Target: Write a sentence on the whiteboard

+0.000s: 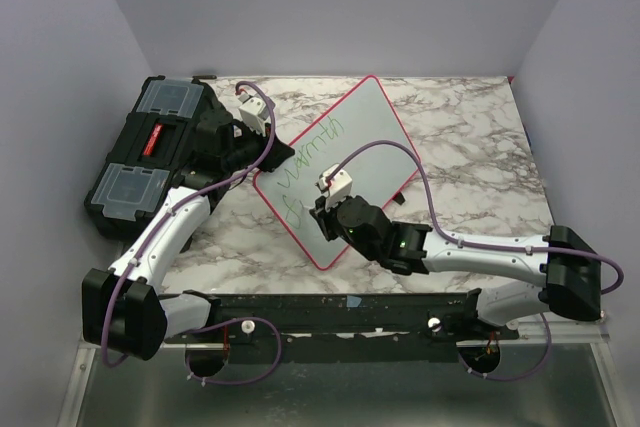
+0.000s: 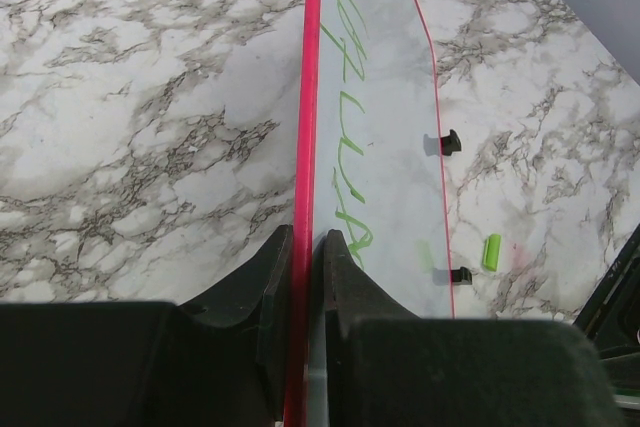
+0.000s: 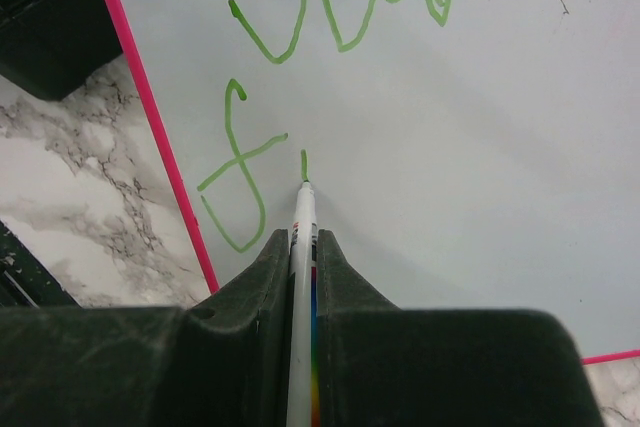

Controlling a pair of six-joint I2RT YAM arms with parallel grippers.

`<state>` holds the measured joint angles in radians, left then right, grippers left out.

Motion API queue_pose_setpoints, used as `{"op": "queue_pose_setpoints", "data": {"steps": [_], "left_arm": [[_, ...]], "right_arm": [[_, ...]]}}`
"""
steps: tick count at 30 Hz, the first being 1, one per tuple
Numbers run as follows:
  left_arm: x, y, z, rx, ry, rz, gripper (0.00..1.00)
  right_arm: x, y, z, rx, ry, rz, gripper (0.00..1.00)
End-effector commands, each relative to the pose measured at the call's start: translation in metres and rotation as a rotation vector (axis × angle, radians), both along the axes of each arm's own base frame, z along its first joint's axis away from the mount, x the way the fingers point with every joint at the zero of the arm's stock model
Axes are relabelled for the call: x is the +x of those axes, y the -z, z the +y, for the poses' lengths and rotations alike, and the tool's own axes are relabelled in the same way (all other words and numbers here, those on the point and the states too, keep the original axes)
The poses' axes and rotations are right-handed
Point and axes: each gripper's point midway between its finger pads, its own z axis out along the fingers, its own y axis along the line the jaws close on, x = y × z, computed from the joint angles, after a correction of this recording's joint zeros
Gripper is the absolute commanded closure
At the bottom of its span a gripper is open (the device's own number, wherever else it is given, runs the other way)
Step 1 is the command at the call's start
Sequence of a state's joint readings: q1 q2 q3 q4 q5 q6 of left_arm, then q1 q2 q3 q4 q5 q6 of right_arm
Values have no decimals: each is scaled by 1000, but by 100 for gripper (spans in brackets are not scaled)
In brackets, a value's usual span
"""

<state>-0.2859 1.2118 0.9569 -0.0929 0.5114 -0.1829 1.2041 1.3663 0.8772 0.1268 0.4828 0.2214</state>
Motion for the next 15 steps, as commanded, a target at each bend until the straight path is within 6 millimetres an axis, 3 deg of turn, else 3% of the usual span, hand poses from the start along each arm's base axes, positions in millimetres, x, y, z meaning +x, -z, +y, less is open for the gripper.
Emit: {"op": "queue_pose_setpoints", "data": {"steps": [1, 15], "left_arm": [[3, -6, 5, 46, -5, -76, 100], [3, -5, 4, 46, -4, -73, 100]], "right_arm": [[-8, 35, -10, -87, -12, 63, 99], [-16, 25, -15, -70, -41, 80, 99]]}}
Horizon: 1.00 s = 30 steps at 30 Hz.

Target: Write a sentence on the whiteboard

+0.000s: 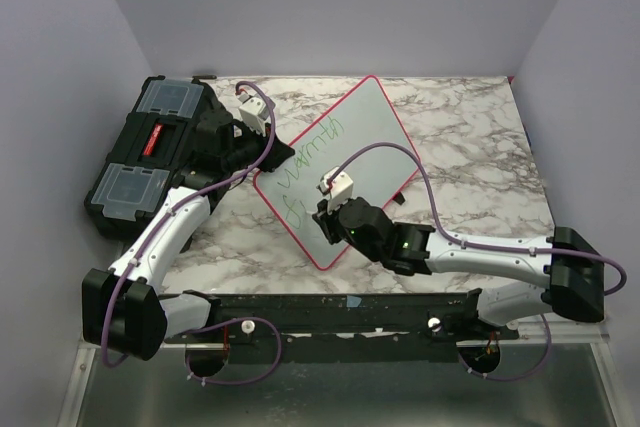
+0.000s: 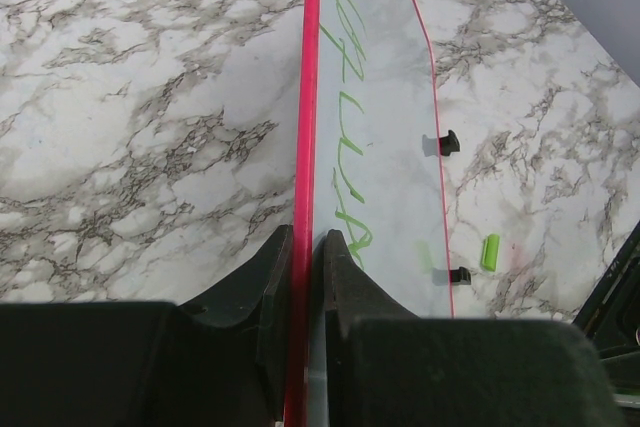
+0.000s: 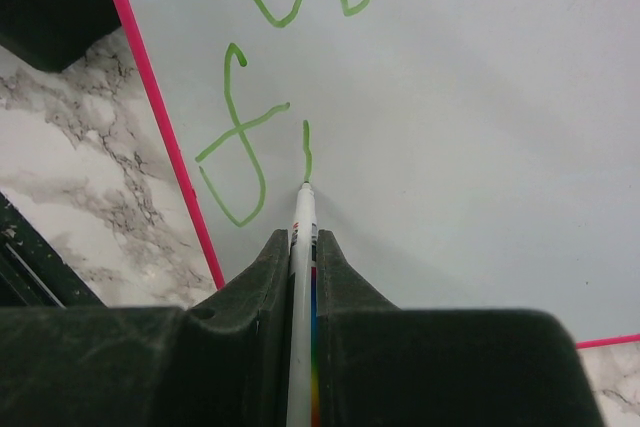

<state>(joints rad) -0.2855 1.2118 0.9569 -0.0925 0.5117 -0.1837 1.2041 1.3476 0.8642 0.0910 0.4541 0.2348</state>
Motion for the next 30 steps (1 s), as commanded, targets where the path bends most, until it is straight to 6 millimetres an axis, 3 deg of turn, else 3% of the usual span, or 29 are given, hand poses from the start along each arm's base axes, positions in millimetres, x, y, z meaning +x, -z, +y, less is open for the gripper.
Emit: {"op": "queue_pose_setpoints", "data": {"steps": [1, 7, 16, 30], "left_arm": [[3, -5, 4, 47, -5, -74, 100], [2, -6, 4, 45, -3, -73, 100], [1, -6, 4, 42, 1, -73, 100], [1, -6, 4, 45, 2, -77, 100]], "right_arm": [[-10, 15, -11, -44, -21, 48, 99], [-13, -12, -4, 31, -55, 24, 99], [0, -52, 10, 112, -29, -42, 99], [24, -60, 31, 113, 51, -77, 99]]}}
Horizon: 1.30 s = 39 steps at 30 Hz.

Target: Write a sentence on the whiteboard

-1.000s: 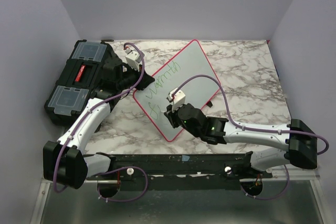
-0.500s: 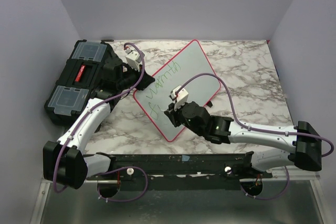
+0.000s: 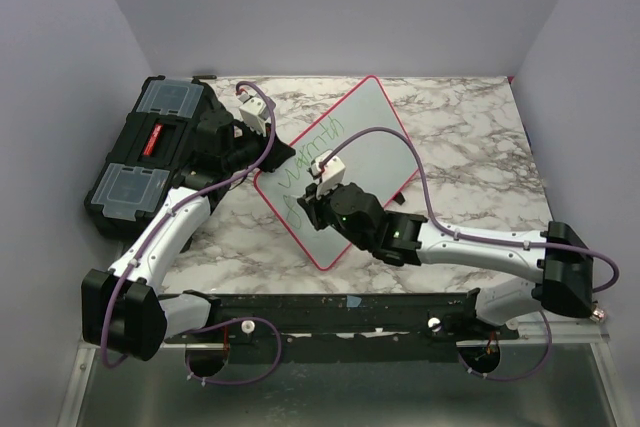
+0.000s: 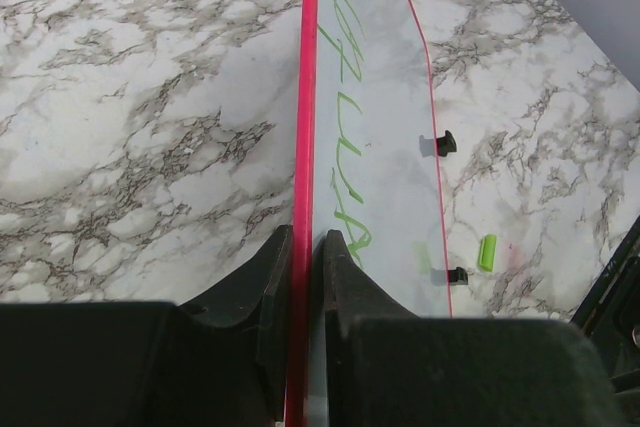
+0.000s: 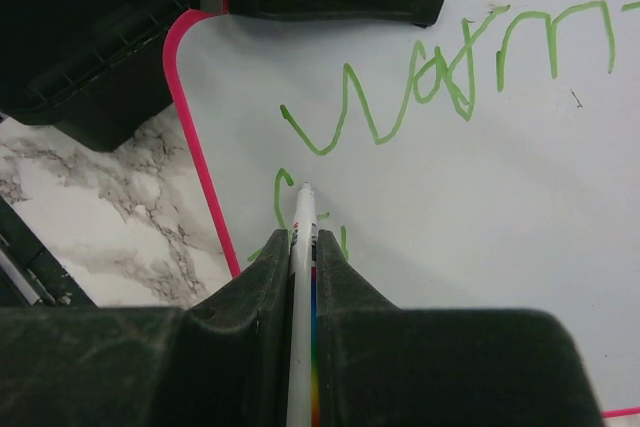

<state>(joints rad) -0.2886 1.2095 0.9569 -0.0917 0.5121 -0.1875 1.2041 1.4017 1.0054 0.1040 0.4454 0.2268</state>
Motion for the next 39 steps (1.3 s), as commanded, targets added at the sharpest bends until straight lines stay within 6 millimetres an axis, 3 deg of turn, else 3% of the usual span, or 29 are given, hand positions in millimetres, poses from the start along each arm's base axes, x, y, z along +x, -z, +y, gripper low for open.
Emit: {"op": "queue_pose_setpoints", "data": {"steps": [1, 18, 39], "left_arm": [[2, -5, 5, 48, -1, -77, 100], [2, -4, 6, 53, -2, -76, 100], [4, -1, 6, 57, -3, -69, 100]], "right_arm": [[16, -12, 2, 18, 70, -36, 99], [14, 30, -23, -65, 125, 19, 99], [17, 5, -38, -10, 161, -24, 99]]}}
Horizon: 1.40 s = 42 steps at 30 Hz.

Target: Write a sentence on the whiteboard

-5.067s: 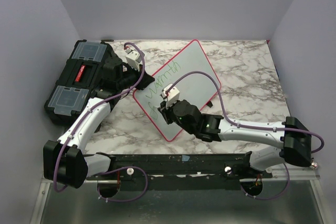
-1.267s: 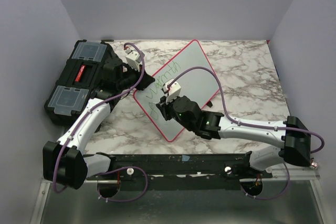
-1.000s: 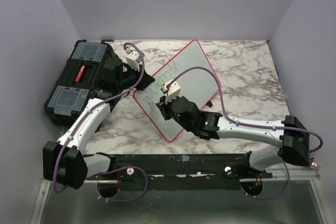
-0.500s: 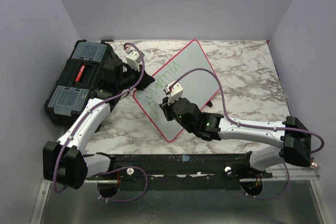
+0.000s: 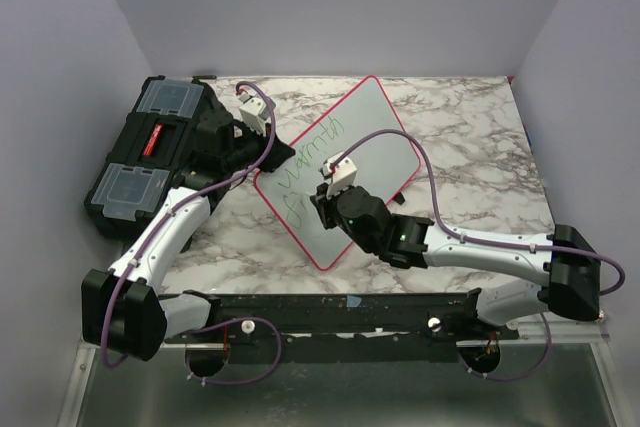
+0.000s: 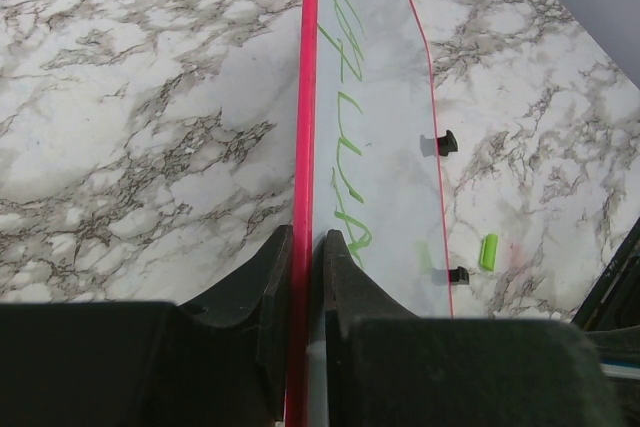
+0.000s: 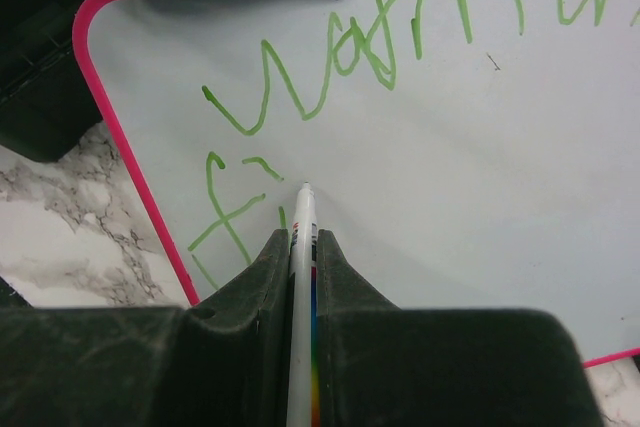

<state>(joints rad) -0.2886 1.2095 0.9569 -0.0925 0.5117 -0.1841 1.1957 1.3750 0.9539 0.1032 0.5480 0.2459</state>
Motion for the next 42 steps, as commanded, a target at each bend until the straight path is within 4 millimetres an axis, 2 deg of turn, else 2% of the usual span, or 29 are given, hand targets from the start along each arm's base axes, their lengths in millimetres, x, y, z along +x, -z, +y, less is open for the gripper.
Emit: {"op": "queue_pose_setpoints", "data": {"steps": [1, 26, 34, 42], "left_arm": [[3, -1, 5, 55, -2, -68, 100], [2, -1, 5, 52, 2, -66, 100], [2, -1, 5, 51, 3, -67, 100], [2, -1, 5, 51, 2, -68, 100]], "right_arm": [[6, -7, -14, 14, 48, -18, 99], [21, -29, 12, 66, 11, -47, 99], [22, -20, 14, 48, 6, -38, 99], [19, -5, 7, 21, 10, -14, 99]]}}
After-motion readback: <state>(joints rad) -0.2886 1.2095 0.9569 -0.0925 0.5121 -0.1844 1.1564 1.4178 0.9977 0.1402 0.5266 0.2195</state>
